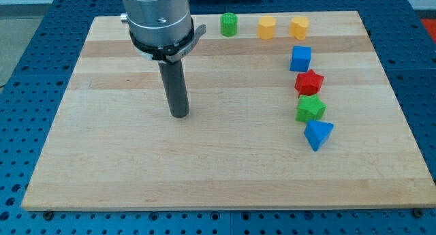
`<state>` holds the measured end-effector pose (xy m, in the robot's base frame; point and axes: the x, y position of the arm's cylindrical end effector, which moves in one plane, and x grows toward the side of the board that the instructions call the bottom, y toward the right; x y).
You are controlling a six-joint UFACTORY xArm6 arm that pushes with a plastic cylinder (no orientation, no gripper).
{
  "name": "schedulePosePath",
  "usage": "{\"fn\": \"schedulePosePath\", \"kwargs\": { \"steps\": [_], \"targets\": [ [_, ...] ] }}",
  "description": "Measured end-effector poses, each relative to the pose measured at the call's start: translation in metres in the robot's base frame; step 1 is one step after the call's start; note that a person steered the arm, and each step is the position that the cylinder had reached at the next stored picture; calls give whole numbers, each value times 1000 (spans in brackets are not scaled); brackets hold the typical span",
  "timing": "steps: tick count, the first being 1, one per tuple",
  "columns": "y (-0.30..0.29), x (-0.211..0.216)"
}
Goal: Separate the green star from the vertical line of the blocks
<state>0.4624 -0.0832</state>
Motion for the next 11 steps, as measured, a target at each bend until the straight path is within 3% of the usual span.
{"fn": "schedulePosePath", "kwargs": {
  "steps": [2, 3, 4, 6, 7, 8, 9, 11],
  "targets": [
    [-3, 17],
    [28, 89],
    [109, 156],
    [346, 133],
    [372, 84],
    [368, 43],
    [304, 32],
    [264, 26]
  ]
}}
